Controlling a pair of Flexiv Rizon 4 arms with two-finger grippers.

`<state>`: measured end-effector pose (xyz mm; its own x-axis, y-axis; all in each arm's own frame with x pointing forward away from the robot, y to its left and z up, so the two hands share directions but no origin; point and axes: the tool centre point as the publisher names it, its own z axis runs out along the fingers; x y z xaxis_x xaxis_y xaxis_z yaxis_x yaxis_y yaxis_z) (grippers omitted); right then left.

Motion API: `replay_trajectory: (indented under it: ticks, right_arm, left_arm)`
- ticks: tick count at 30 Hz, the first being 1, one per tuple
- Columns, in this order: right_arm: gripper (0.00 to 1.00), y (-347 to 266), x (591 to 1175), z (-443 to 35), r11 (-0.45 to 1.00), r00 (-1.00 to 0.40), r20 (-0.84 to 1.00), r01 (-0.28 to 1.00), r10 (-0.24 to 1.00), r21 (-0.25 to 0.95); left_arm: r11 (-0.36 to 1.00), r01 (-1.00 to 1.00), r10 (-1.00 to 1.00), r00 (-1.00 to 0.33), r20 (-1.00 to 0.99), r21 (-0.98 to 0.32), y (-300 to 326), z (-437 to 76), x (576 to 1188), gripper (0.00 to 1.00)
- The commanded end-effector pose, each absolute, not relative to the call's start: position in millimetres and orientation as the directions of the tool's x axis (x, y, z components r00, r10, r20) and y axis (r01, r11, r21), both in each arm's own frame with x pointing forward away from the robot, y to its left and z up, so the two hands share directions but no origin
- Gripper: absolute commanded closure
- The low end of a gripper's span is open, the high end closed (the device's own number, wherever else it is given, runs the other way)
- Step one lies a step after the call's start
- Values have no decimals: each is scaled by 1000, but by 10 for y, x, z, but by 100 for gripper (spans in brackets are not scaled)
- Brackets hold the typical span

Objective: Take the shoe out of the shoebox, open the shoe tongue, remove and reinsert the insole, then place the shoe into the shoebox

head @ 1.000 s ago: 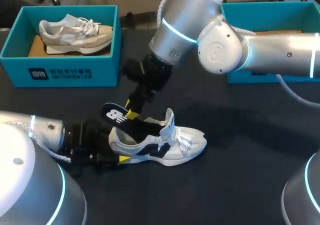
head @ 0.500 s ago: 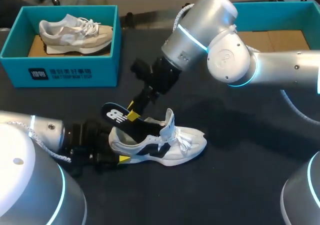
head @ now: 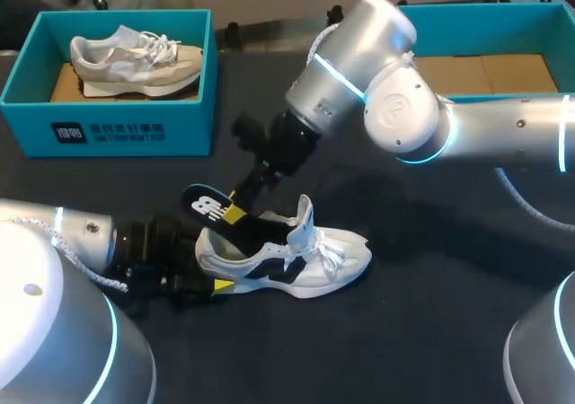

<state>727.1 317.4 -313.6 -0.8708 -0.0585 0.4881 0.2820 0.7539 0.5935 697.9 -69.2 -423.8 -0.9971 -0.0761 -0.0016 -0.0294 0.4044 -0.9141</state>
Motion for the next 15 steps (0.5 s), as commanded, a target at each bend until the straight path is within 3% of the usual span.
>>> replay_trajectory:
  ticks: [1,5,7,8,15]
  right_arm:
    - [67,3217,7256,-3183,750,-869,491,284,-62,598]
    - [81,3229,7230,-3191,746,-866,495,287,-65,601]
    - [91,3232,7226,-3192,746,-864,498,287,-69,601]
    - [100,3235,7223,-3193,745,-862,502,287,-73,602]
    - [100,3221,7259,-3112,721,-870,485,282,-85,633]
  left_arm:
    - [407,-30,-78,-997,-2,-913,-700,-4249,6976,100]
    - [407,-30,-78,-997,-2,-913,-700,-4249,6976,100]
    - [407,-30,-78,-997,-2,-913,-700,-4249,6976,100]
    - [407,-30,-78,-997,-2,-913,-700,-4249,6976,100]
    - [407,-30,-78,-997,-2,-913,-700,-4249,6976,100]
